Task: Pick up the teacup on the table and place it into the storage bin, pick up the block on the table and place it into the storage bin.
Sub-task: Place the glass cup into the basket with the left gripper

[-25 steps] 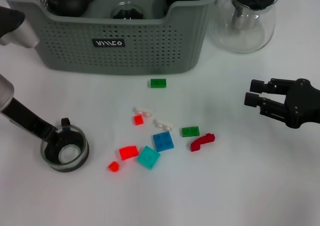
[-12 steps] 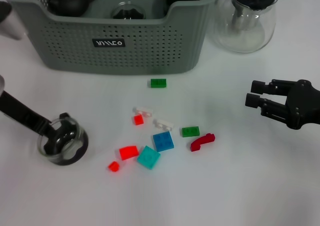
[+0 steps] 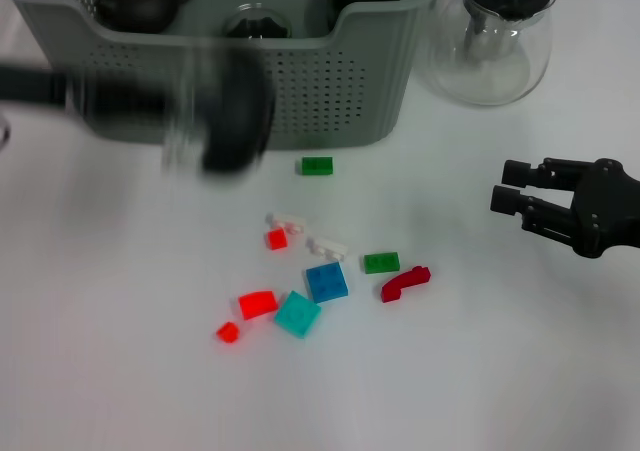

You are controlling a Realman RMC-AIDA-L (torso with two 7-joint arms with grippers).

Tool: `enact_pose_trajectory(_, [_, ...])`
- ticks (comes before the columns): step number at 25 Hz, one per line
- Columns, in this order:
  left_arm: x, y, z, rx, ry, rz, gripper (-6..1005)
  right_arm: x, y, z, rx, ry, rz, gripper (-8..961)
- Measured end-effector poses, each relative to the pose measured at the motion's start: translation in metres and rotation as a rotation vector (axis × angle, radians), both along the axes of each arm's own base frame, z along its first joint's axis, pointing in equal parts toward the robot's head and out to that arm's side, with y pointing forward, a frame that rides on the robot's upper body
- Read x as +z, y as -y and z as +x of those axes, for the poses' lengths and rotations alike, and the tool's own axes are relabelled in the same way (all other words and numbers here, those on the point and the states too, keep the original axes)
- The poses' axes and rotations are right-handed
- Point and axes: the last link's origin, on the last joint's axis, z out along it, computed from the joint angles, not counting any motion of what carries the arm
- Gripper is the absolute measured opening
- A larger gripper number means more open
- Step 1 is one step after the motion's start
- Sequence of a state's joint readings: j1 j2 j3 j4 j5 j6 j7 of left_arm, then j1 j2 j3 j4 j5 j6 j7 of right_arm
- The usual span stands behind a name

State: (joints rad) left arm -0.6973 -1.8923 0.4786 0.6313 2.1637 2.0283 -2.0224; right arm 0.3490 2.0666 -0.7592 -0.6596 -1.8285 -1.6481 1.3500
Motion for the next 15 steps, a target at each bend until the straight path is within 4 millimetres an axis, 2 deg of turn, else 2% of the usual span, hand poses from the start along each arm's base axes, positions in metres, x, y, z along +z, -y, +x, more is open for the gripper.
enact_pose_trajectory(3, [0.020, -0.018, 0.023, -0.004, 0.204, 0.154, 47, 0.000, -0.001, -0.002, 0.005, -0.003, -0.003, 424])
enact_pose_trajectory(6, [0.041, -0.045, 0.045, 0.011, 0.237, 0.307, 48, 0.000, -0.001, -0.002, 0.006, -0.004, -0.003, 424])
enact_pose_trajectory(10, [0.057, -0.087, 0.079, 0.011, 0.080, 0.445, 49, -0.001, -0.001, -0.003, 0.009, -0.004, -0.003, 424])
enact_pose_trajectory(12, [0.053, -0.110, 0.095, 0.023, -0.063, 0.495, 50, -0.002, -0.001, -0.003, 0.010, -0.006, -0.004, 424])
enact_pose_trajectory(15, [0.032, -0.137, 0.107, 0.040, -0.304, 0.548, 51, -0.002, -0.001, -0.003, 0.009, -0.008, -0.004, 423])
